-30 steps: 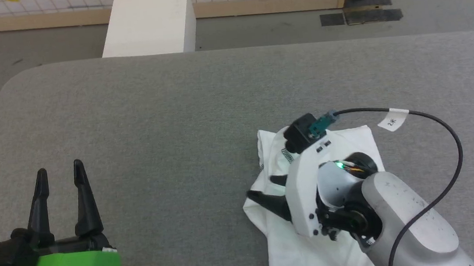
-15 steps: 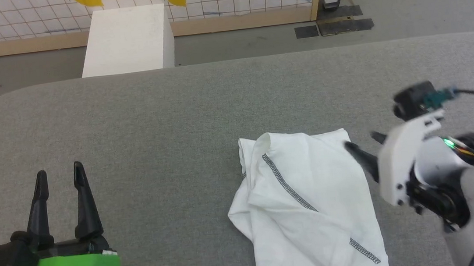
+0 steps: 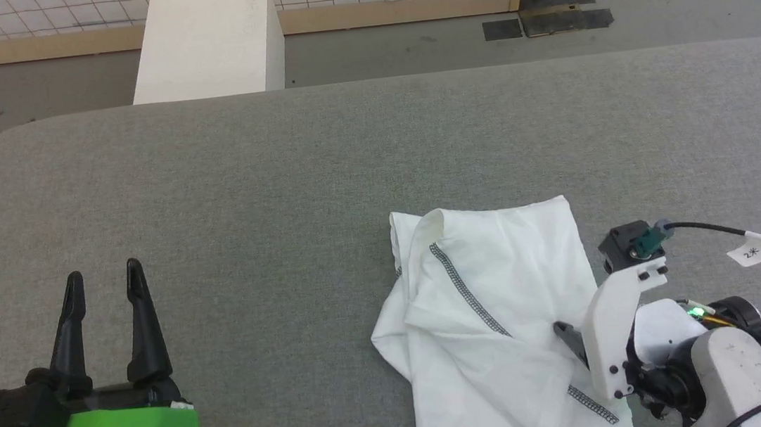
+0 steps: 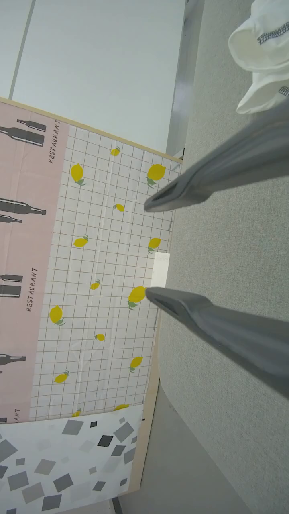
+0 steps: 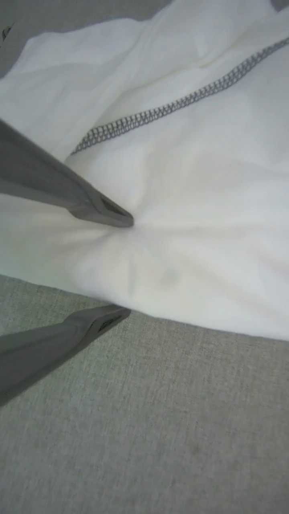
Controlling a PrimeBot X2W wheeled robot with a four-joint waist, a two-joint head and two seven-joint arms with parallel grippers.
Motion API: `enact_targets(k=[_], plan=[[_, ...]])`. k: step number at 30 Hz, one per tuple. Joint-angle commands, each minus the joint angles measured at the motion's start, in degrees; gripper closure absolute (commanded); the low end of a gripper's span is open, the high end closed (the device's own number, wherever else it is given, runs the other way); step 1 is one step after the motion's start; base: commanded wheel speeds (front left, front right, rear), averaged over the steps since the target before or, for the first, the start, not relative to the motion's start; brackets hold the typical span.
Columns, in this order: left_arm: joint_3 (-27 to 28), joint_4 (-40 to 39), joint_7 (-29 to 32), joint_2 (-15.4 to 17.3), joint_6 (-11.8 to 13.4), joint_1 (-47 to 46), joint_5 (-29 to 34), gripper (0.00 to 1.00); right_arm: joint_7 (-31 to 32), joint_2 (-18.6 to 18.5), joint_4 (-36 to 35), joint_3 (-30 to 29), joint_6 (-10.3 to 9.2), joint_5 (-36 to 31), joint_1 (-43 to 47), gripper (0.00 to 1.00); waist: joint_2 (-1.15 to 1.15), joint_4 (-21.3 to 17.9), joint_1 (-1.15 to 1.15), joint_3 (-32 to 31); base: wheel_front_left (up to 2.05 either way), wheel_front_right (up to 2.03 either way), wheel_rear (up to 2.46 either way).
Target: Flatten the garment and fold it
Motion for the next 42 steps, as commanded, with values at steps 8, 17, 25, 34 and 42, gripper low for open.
enact_targets(k=[8, 17, 25, 34, 42], plan=[[0.02, -0.16, -0.25, 0.42, -0.39, -0.15, 0.46, 0.0, -0.65, 0.23, 3.24, 1.28, -0.09, 0.65, -0.96, 1.0, 0.0, -0.26, 0.0, -0.09, 0.0, 0.0, 0.0], [2.61, -1.91, -0.25, -0.03, -0.39, 1.22, 0.28, 0.0, 1.44, -9.91, -0.73, 14.45, -0.09, 4.98, -7.83, 1.0, 0.0, -11.65, 0.0, 1.98, 0.0, 0.0, 0.0], [5.51, -3.8, -0.25, -0.53, -0.39, 0.13, 0.54, 0.0, -0.28, -17.09, 0.43, 21.9, -0.09, 10.1, -18.19, 1.0, 0.0, -24.93, 0.0, 6.24, 0.0, 0.0, 0.0], [5.9, -6.43, -0.25, 3.6, -0.39, -2.33, 1.3, 0.0, -7.04, -21.08, 9.76, 21.44, -0.09, 9.03, -29.39, 1.0, 0.0, -29.32, 0.0, 14.38, 0.0, 0.0, 0.0], [6.38, -9.95, 1.89, 7.76, -0.39, -4.82, 1.06, 0.0, -11.58, -23.75, 17.06, 12.7, -0.09, 5.45, -34.69, 1.0, 0.0, -27.42, 0.0, 22.85, 0.0, 0.0, 0.0]])
